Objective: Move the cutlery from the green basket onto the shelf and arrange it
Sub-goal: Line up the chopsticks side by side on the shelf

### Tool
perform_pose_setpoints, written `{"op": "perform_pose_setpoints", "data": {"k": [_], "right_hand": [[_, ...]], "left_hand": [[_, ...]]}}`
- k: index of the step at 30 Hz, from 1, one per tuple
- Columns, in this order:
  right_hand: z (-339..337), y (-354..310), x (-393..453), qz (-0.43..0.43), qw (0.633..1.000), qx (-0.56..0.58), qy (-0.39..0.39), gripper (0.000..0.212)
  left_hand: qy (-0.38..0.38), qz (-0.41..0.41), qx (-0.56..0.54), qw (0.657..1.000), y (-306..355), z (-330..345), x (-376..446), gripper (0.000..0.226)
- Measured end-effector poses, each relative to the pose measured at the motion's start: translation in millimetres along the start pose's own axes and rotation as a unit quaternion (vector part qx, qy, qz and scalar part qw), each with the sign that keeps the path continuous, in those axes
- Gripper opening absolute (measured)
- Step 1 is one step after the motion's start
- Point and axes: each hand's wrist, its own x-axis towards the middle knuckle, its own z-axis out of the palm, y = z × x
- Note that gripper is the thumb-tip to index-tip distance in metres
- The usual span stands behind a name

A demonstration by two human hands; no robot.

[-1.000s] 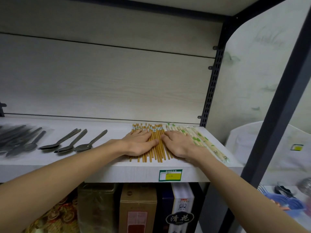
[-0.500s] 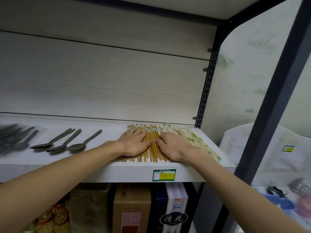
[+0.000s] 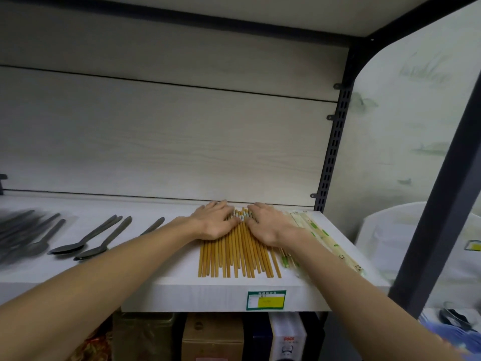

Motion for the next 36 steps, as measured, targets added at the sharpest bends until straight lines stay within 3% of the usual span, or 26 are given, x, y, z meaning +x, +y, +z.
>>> {"op": "perform_pose_setpoints", "data": {"k": [7,10,13,19,36], "right_hand": [[4,-1,-10,-0.017,0.999,-0.013,-0.031,0.046],[-6,2,1,0.0,1.0,0.021,0.001,0.038],[-6,0,19,0.004,0.998,0.055,0.002,0.046],[19,-1,29,0.018,0.998,0.043,-0.03,0.042],[13,4,-5,-0.016,0.998,0.051,-0.014,0.046]], "left_hand": [[-0.03,0.018,-0.035,0.999,2,9,-10,0.067],[0.03,0.03,-0.049,0.998,1,-1,-8,0.048],[0.092,0.02,-0.051,0.994,0,-7,5,0.049],[0.0,0.004,-0.03,1.0,7,8,6,0.06],[-0.01,0.005,-0.029,1.0,13,16,-18,0.068]]}}
